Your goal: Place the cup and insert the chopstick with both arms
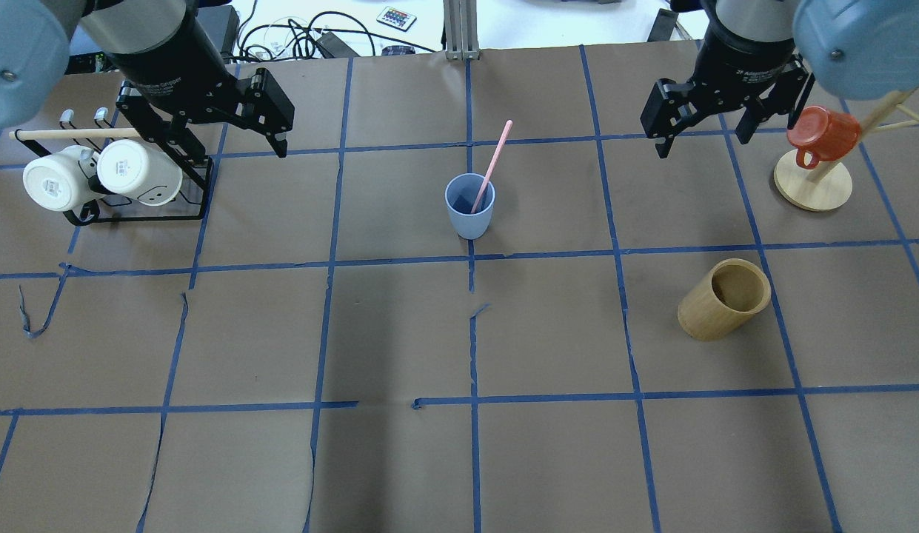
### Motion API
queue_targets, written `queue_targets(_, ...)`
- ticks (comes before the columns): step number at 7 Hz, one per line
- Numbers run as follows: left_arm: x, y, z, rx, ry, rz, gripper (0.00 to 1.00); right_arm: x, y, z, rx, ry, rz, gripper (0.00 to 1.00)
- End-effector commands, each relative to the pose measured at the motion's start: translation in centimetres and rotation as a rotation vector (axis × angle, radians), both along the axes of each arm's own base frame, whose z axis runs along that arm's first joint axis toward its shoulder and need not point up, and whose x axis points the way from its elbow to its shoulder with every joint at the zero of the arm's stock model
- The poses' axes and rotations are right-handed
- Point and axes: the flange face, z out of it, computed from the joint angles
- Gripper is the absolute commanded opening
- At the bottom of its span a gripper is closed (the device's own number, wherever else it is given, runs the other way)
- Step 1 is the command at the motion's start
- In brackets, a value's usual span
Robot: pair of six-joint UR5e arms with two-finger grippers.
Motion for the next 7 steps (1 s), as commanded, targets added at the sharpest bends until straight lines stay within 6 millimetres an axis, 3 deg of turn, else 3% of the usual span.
queue_targets(1, 0.0, 0.0, 0.0, 0.0, 0.0, 0.001, 1.0, 0.3, 2.1, 0.9, 0.028, -0.001, 0.004, 1.0)
queue_targets(3, 0.0, 0.0, 0.0, 0.0, 0.002, 0.001, 1.0, 0.4, 3.6, 0.5, 0.04, -0.015, 0.003, 1.0)
queue_targets(7, 0.0, 0.0, 0.0, -0.002, 0.002, 0.001, 1.0, 0.6, 4.2, 0.1, 0.045, -0.036, -0.073, 1.0)
